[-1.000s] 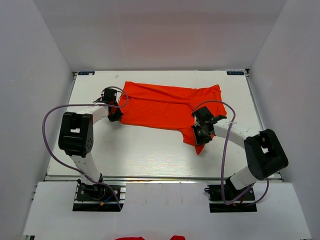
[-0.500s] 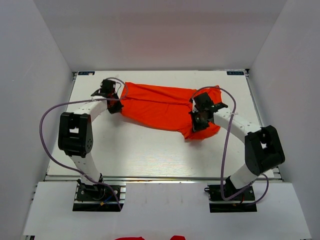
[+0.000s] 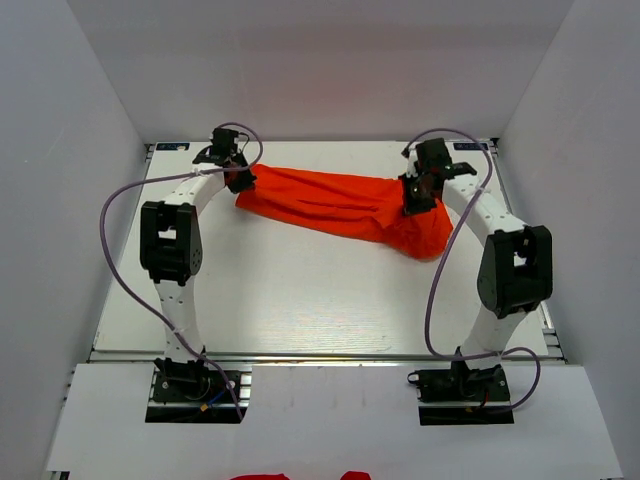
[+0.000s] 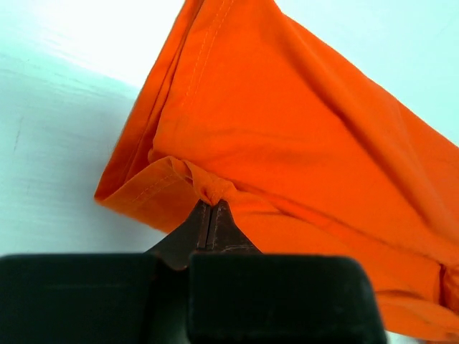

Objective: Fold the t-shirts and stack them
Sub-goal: Fold the other side of the tshirt into a rectangle

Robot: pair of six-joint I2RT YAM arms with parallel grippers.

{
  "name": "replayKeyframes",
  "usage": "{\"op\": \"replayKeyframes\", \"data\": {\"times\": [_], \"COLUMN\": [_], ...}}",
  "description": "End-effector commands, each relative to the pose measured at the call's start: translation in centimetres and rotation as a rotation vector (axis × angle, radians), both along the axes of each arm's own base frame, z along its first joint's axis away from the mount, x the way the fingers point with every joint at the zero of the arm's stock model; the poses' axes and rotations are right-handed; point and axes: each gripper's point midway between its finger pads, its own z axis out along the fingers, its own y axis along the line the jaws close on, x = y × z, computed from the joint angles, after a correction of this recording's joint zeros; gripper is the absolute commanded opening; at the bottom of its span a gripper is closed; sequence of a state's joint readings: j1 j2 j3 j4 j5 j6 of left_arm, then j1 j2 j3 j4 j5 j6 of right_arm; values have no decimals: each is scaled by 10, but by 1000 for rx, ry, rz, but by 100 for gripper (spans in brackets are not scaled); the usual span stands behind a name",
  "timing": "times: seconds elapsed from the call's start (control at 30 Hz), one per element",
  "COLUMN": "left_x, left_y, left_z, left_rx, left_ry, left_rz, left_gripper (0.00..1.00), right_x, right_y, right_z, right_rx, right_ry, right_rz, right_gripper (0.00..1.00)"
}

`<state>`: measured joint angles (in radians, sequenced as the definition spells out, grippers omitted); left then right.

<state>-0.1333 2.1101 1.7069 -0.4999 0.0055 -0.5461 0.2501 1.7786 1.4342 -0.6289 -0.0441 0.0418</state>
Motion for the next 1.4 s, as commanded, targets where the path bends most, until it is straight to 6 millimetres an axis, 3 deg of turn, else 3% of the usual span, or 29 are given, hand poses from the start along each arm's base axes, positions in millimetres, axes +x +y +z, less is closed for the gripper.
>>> {"op": "replayKeyframes", "data": {"times": [0.0, 0.03, 0.17, 0.2, 0.23, 0.3, 0.33, 0.37, 0.47, 0.5, 0.53, 0.57, 0.6, 0.63, 0.67, 0.7, 0.73, 0.77, 0.83, 0.9, 0.97, 1.0, 1.03, 1.07, 1.1, 1.13, 1.17, 1.23, 1.37], "left_x": [18, 22, 41, 46, 48, 59, 62, 66, 77, 85, 89, 94, 101, 109, 113, 117, 120, 123, 126, 124, 116, 114, 109, 108, 104, 104, 102, 99, 97], "left_y": [3, 5, 2, 2, 6, 11, 10, 7, 10, 7, 10, 8, 6, 10, 8, 8, 8, 8, 14, 13, 11, 10, 6, -4, -14, -16, -28, -44, -66], "left_z": [22, 22, 26, 25, 11, 12, 11, 5, 4, 11, 9, 8, 15, 22, 25, 32, 38, 49, 50, 69, 66, 68, 65, 75, 70, 74, 61, 56, 27], "left_rx": [-18, -10, -19, -20, -23, -24, -24, -41, -68, -84, -102, -117, -128, -138, -147, -150, -151, -154, -145, -143, -136, -127, -133, -134, -114, -113, -117, -145, -131], "left_ry": [-45, -51, -74, -77, -50, -60, -63, -52, -80, -121, -131, -146, -186, -216, -233, -256, -269, -292, -303, -333, -310, -313, -302, -325, -320, -331, -311, -294, -252], "left_rz": [18, 26, 33, 33, 50, 59, 59, 61, 83, 72, 80, 80, 71, 84, 75, 74, 73, 72, 73, 55, 29, 7, -23, -62, -110, -138, -179, -236, -297], "left_gripper": [0, 0, 0, 0, 0, 0, 0, 0, 6, 20, 35, 48, 77, 89, 100, 100, 100, 100, 100, 100, 100, 100, 100, 100, 100, 100, 100, 100, 100], "right_x": [25, 36, 64, 72, 77, 90, 90, 99, 110, 121, 127, 146, 151, 163, 178, 182, 185, 190, 185, 171, 147, 138, 119, 109, 105, 90, 80, 65, 44], "right_y": [-8, -13, -23, -26, -31, -39, -40, -46, -44, -43, -45, -46, -47, -51, -51, -53, -56, -54, -51, -48, -42, -38, -34, -25, -20, -10, -4, 4, 3], "right_z": [13, 22, 15, 24, 15, 23, 10, 16, 2, 10, -4, 12, 15, 9, 22, 24, 35, 42, 52, 64, 49, 66, 39, 36, 47, 33, 24, 16, -16], "right_rx": [9, 4, -22, -19, -35, -46, -49, -47, -17, -18, -21, -15, -5, 3, 11, 26, 49, 59, 90, 89, 86, 113, 135, 185, 211, 266, 290, 328, 317], "right_ry": [-24, -52, -57, -82, -70, -107, -70, -97, -87, -123, -106, -169, -176, -186, -248, -260, -280, -315, -331, -327, -250, -265, -181, -156, -183, -126, -92, -38, 44], "right_rz": [7, 43, 46, 45, 58, 65, 69, 71, 94, 108, 100, 83, 63, 13, -3, -26, -70, -73, -38, -7, 42, 58, 58, 80, 95, 109, 108, 106, 87], "right_gripper": [0, 0, 0, 0, 0, 0, 0, 0, 12, 20, 20, 20, 32, 46, 54, 63, 82, 87, 90, 90, 90, 90, 90, 90, 90, 90, 90, 90, 90]}}
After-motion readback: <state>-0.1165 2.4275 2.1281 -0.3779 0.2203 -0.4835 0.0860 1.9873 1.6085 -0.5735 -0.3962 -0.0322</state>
